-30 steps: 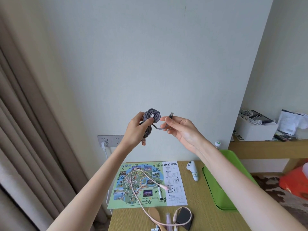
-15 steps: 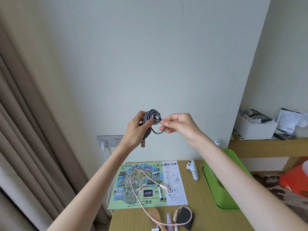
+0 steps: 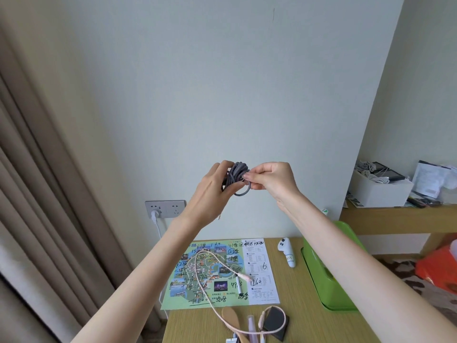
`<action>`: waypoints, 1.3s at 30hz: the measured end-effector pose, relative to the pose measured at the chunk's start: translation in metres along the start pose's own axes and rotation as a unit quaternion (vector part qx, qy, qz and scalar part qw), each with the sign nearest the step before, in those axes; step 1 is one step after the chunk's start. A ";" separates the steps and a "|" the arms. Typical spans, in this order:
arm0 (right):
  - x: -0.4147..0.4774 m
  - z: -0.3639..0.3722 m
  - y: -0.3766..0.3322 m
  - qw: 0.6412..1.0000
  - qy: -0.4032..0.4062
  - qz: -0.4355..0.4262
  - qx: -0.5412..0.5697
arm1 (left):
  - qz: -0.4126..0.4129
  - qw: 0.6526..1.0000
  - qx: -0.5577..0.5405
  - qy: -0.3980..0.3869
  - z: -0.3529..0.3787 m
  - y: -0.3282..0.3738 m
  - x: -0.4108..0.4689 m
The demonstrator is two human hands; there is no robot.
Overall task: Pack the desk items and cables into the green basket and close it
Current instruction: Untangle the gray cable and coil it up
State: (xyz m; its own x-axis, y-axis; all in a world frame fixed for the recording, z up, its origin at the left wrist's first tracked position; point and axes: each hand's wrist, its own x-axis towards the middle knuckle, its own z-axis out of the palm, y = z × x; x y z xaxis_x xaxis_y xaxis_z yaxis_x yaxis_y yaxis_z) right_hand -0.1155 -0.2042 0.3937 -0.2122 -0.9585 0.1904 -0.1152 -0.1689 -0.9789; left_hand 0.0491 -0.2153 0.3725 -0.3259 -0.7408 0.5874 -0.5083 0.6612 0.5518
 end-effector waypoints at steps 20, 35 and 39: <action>-0.014 -0.021 0.004 0.992 0.005 0.081 0.097 | 0.031 0.997 0.073 -0.012 0.019 0.004 -0.008; -0.030 -0.108 0.070 0.992 -0.113 -0.012 -0.046 | -0.198 0.902 -0.347 -0.163 0.098 0.034 -0.008; -0.024 -0.144 0.086 0.988 -0.059 -0.028 -0.138 | -0.235 0.899 -0.315 -0.193 0.131 0.040 -0.003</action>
State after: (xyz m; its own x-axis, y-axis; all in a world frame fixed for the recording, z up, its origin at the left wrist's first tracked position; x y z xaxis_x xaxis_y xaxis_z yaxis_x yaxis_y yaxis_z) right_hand -0.2599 -0.1631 0.3154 -0.0846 -0.9722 0.2184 -0.3871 -0.1698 -0.9062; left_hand -0.0749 -0.2019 0.3152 -0.5075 -0.8614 0.0202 -0.1484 0.1104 0.9827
